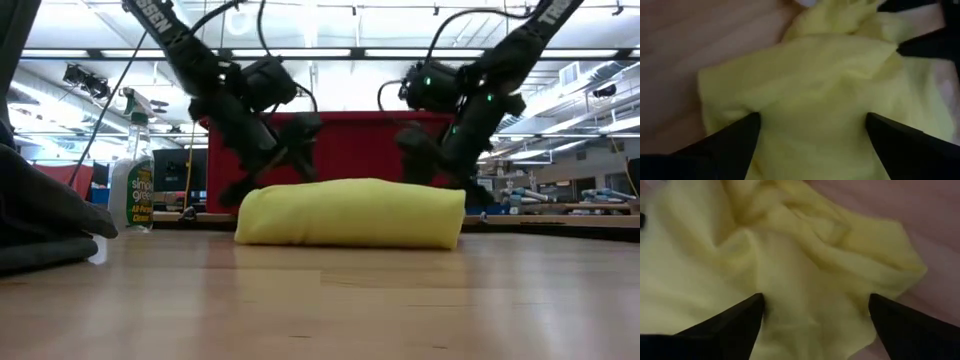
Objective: Fold laundry
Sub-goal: Stack the yellow shirt on top of the dark blue shorts
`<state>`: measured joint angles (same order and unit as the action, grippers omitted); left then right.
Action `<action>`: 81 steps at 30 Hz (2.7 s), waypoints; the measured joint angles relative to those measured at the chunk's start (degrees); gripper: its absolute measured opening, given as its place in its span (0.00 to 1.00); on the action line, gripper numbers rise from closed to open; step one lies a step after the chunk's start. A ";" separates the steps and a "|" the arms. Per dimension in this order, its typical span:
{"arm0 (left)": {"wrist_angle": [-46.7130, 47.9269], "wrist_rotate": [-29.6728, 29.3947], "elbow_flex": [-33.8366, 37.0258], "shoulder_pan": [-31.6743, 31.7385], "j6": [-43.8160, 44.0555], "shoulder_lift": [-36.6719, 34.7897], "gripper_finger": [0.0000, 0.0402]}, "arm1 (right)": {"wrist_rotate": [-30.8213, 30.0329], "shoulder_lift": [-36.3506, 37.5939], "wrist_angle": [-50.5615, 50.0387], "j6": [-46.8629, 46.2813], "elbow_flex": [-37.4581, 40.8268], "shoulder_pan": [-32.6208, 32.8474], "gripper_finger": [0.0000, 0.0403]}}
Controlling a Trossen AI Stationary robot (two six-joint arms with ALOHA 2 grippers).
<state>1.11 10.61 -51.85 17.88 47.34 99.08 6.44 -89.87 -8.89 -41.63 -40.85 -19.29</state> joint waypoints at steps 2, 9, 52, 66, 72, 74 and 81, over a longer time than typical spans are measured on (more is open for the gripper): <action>-0.66 -0.45 1.76 -0.10 0.86 0.13 0.92 | 0.64 -2.34 2.51 -0.43 0.19 0.52 0.90; -5.35 -0.39 3.71 -3.88 -3.81 3.58 0.73 | 8.35 -10.22 17.22 -3.13 0.02 5.67 0.78; 44.14 3.26 3.87 -50.40 37.37 -57.56 0.06 | 13.44 -31.64 30.63 -25.97 -51.38 24.99 0.11; 53.25 -0.50 5.62 -70.31 50.31 -53.39 0.16 | 13.80 -56.70 11.63 -24.16 -84.65 27.92 0.11; 48.16 -0.03 9.38 -74.11 54.22 -45.24 0.39 | 10.14 -56.84 2.81 -20.49 -84.69 29.04 0.20; 46.74 0.52 9.40 -75.13 54.55 -43.72 0.46 | 9.11 -56.17 1.35 -18.98 -84.67 29.17 0.31; 48.92 -1.19 5.44 -79.20 59.03 -45.28 0.61 | 7.81 -52.14 2.62 -14.13 -84.62 28.17 0.61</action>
<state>50.03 9.43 -46.41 -61.32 106.37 53.80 14.24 -142.01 -6.27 -55.75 -125.47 8.88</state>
